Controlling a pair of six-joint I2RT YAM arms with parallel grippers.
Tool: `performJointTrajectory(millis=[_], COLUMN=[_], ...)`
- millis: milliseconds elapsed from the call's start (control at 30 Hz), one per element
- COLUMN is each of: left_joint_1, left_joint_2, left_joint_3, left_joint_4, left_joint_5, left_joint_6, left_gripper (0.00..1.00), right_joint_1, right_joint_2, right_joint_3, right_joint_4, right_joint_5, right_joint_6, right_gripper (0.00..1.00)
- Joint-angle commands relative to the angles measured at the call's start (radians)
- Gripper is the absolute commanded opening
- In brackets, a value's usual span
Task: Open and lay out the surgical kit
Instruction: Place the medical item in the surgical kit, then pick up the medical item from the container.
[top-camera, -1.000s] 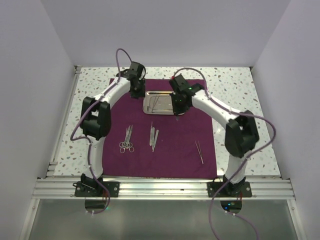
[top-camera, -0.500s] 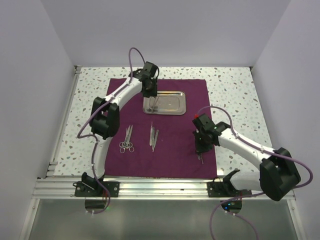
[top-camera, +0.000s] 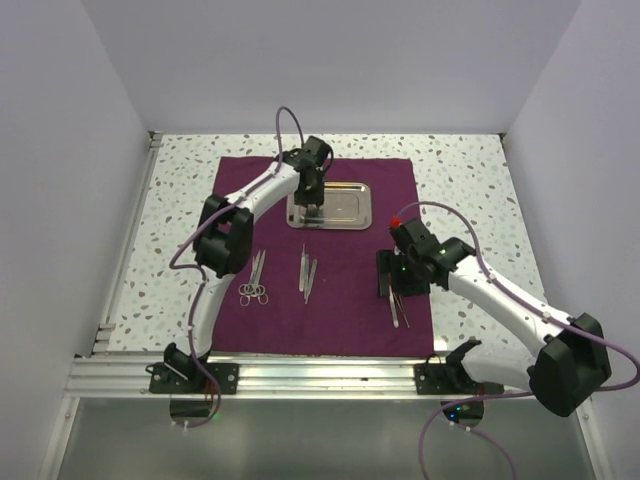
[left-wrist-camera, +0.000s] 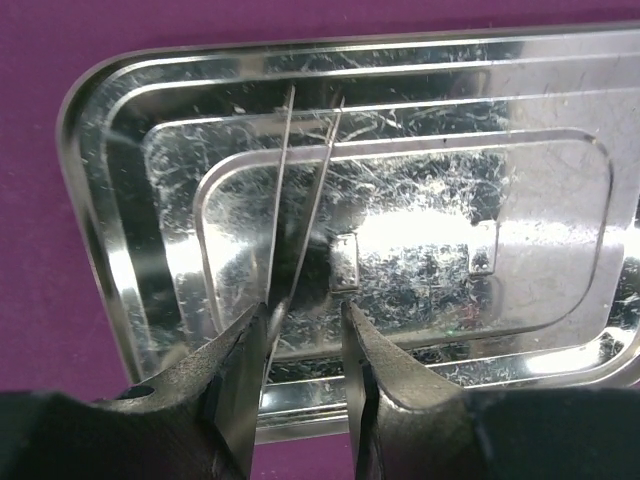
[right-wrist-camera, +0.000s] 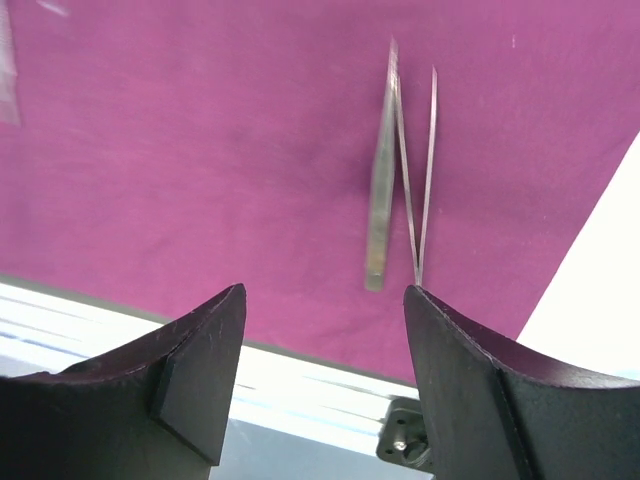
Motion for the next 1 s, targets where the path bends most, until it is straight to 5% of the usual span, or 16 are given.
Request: performJointTrajectory(millis=[0,300,467,700,967], left_joint_1=[-0.009,-0.011,-0.011,-0.019,-0.156], left_joint_2=[0.020,0.035,0.049,-0.038,-0.228], left_joint_3=[-0.021,-0.056,-0.058,-0.035,-0.055], left_joint_4=[0.001,0.003,-0.005,-0.031,-0.152], left_joint_5=[-0.031,-0.051,-0.048,-0.053,-0.152], left_joint_6=[-0.026,-0.043,-0.042,-0.068,-0.299], left_gripper=[0.38,0.26,0.00,0.00,0.00], right_joint_1=[0.003,0.003,0.002,0.002,0.000], right_joint_2=[-0.040,-0.058,-0.060,-0.075,-0.101], right_joint_3=[0.099,0.199,0.238,0.338,0.517], right_joint_4=[-0.078,-0.131,-0.151,-0.189,-0.341], right_joint_5=[0.001,0.009,0.012,0.017,0.280], right_joint_6=[-0.022,-0.029,-0.043,-0.042,0.041], right_gripper=[0.69,0.69,0.69,0.69,0.79])
